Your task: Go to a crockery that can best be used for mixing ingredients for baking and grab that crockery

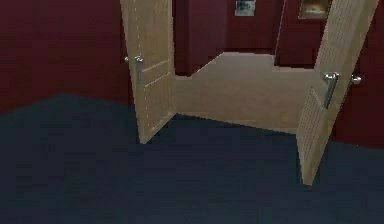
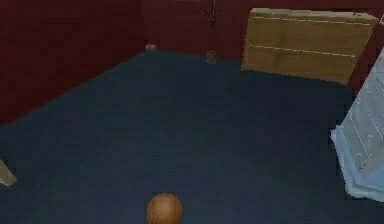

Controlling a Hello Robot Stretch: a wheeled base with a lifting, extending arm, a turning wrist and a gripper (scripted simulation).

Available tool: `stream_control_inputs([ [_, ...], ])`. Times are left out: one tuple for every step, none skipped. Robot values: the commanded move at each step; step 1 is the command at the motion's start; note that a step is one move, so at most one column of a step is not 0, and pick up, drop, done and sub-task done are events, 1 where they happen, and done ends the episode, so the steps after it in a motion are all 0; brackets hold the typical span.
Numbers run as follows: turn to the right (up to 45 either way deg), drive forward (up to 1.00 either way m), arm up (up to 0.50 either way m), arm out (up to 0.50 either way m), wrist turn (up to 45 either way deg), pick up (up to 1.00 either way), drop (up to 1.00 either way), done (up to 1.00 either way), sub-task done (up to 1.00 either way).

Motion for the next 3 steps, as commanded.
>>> stream_control_inputs([
  [6.0, 0.0, 0.0, 0.0, 0.0, 0.0, 0.0, 0.0, 0.0],
  [0.0, 1.0, 0.0, 0.0, 0.0, 0.0, 0.0, 0.0, 0.0],
  [3.0, 0.0, 0.0, 0.0, 0.0, 0.0, 0.0, 0.0, 0.0],
])
